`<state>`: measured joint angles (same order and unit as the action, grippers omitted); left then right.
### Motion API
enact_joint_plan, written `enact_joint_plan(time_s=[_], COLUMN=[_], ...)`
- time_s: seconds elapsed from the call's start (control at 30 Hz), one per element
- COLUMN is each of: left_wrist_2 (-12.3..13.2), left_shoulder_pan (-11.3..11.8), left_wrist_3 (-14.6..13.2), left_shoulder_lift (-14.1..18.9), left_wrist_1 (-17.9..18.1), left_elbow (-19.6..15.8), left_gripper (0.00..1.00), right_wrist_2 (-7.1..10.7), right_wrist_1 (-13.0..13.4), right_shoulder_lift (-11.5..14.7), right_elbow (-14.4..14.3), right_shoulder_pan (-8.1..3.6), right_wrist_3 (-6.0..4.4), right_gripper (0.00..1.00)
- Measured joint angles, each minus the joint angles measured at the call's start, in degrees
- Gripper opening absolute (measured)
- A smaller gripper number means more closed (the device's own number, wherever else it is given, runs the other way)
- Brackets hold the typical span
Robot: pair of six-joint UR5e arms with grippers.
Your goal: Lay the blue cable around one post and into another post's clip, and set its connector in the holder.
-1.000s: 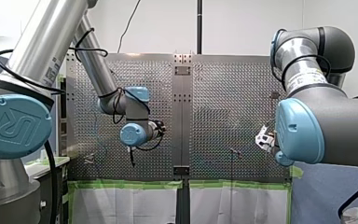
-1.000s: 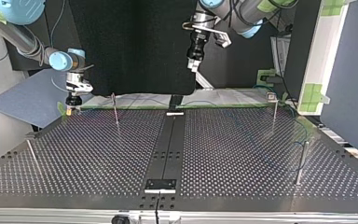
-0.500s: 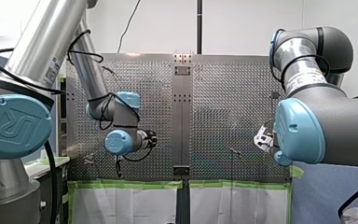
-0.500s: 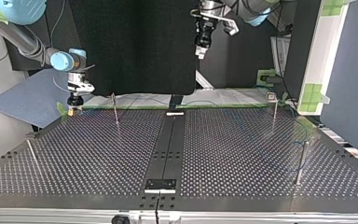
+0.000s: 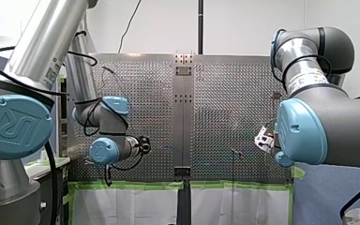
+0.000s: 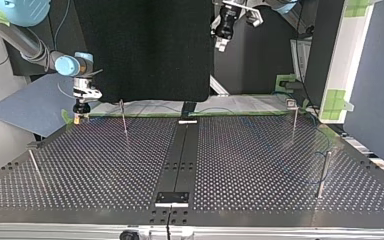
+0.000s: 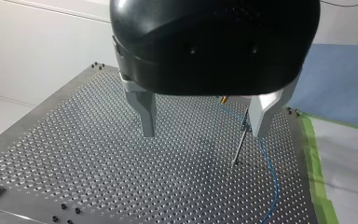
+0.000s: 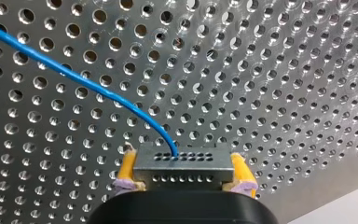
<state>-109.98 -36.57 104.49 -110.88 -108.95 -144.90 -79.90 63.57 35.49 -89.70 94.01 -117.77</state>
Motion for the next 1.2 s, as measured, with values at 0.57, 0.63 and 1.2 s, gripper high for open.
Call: enact_joint_plan(time_s=[0.57,0.63,1.2], left_wrist_2=[-0.12,-0.14,-0.51], left_shoulder_pan=[0.01,0.01,0.23], left_wrist_3=[-0.66,-0.68,-0.69], left_shoulder_lift=[0.02,0.02,0.0], left_wrist_1=[1.64,1.46,-1.41], left_elbow=[0.85,0.97,1.34], left_gripper=[1.0,1.0,0.98], right_wrist_2=[0.28,0.1,-6.95], right_wrist_1=[-1.14,-1.82,-9.81], right_shoulder_lift=[0.68,1.35,9.37], right_elbow=[0.0,-0.02,-2.1], right_shoulder_pan=[0.43,0.62,5.71], right_wrist_3=[1.86,2.11,4.04], right_gripper=[0.0,0.0,0.0])
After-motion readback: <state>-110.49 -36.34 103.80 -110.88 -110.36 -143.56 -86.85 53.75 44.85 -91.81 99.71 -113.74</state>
